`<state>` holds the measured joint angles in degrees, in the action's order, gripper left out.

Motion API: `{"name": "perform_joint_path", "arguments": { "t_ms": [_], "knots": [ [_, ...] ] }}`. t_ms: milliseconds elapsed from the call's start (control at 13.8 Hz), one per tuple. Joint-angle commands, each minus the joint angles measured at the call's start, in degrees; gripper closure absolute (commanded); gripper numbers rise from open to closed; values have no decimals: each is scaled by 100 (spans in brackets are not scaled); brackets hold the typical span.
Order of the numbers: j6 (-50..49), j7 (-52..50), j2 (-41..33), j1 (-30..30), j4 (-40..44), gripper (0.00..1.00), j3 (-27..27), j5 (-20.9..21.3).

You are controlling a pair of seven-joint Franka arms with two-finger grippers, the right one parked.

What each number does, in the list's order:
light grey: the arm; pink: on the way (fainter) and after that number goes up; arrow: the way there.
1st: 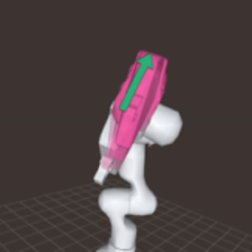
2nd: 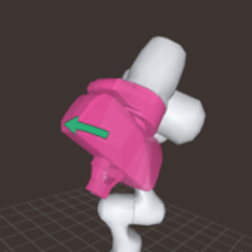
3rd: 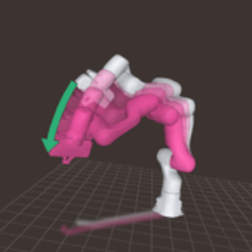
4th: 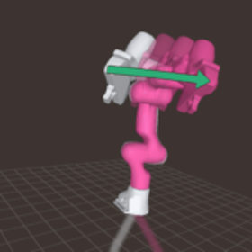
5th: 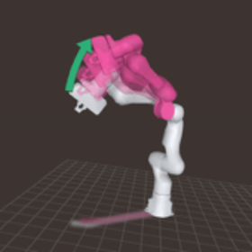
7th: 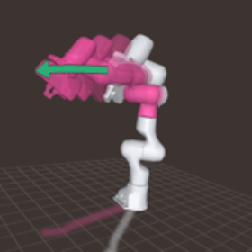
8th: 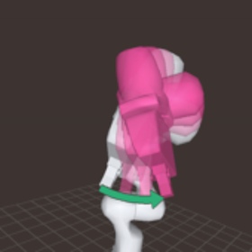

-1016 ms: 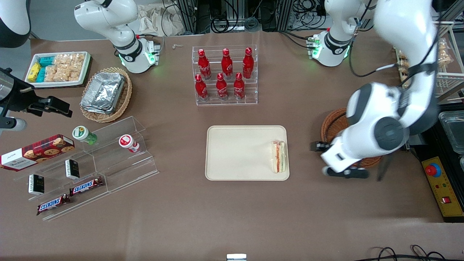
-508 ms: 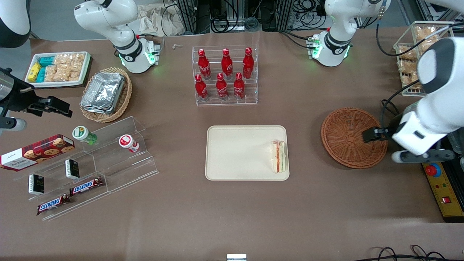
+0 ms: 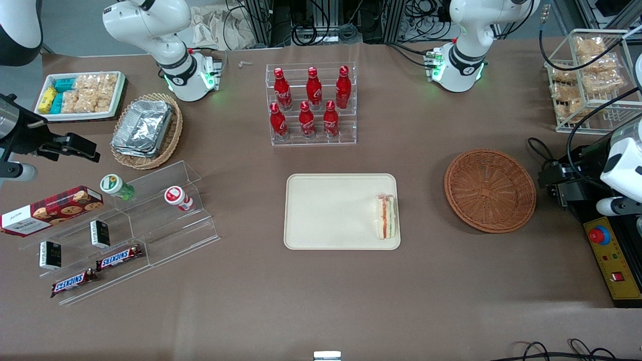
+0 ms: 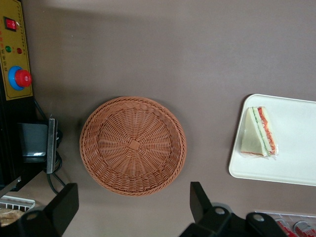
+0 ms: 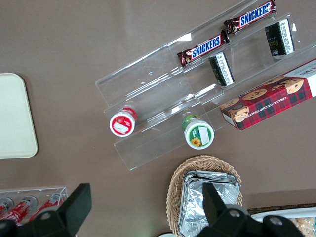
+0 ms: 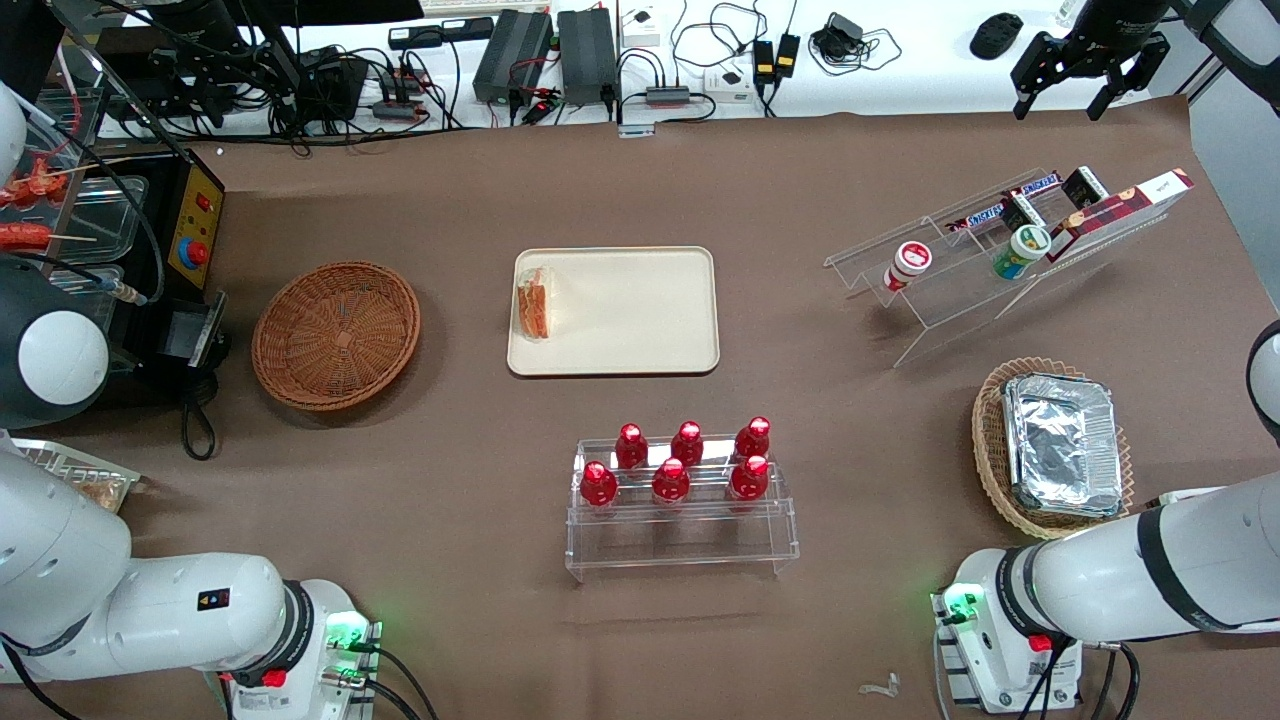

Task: Place sandwich from basket to tray

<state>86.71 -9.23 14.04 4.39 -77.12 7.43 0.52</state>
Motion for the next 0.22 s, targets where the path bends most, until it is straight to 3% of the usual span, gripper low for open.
{"name": "perform_joint_path", "arguments": {
  "t_ms": [0, 145],
  "knots": [
    [-145, -52, 64, 19, 136, 0, 57, -8],
    [-136, -44, 73, 19, 127, 0, 57, 1]
  ]
}}
